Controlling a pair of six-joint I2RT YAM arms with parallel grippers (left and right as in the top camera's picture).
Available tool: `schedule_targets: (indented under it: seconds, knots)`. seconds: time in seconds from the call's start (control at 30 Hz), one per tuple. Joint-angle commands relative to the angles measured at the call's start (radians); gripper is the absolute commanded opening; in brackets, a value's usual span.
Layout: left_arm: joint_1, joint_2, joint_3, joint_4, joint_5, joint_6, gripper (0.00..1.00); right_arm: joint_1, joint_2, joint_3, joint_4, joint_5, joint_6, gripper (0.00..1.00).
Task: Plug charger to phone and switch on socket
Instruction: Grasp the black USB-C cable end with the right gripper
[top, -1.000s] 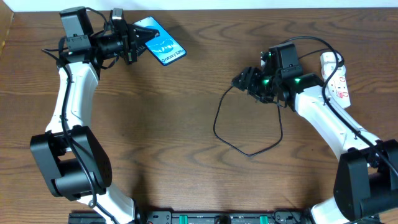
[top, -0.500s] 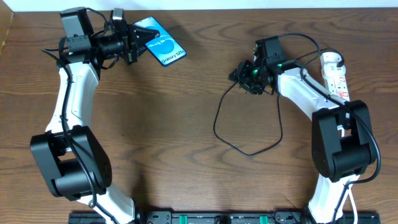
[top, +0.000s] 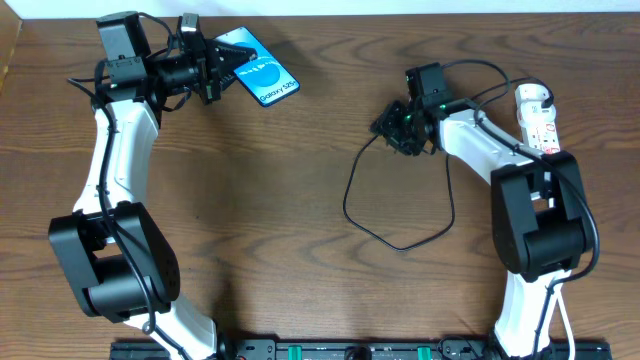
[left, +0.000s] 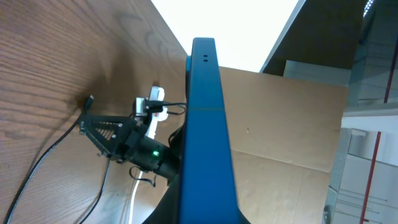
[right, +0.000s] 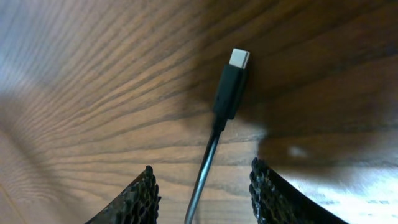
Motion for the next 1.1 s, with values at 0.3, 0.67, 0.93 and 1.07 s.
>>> schedule_targets:
  seconds: [0.3,0.67,0.93,1.07]
  knots:
    - [-0.001,-0.029,0.000,0.001,0.043,0.010,0.08,0.026,0.093,0.019,0.075,0.039,0.062,0.35]
    - [-0.001,-0.029,0.000,0.001,0.043,0.010,0.07,0.022,0.096,0.019,0.157,0.014,-0.210,0.01]
    - [-0.001,-0.029,0.000,0.002,0.063,0.010,0.08,-0.039,0.092,0.022,0.230,-0.389,-0.443,0.01]
    - [-0.001,-0.029,0.000,0.002,0.081,0.011,0.07,-0.076,0.073,0.023,0.199,-0.636,-0.587,0.01]
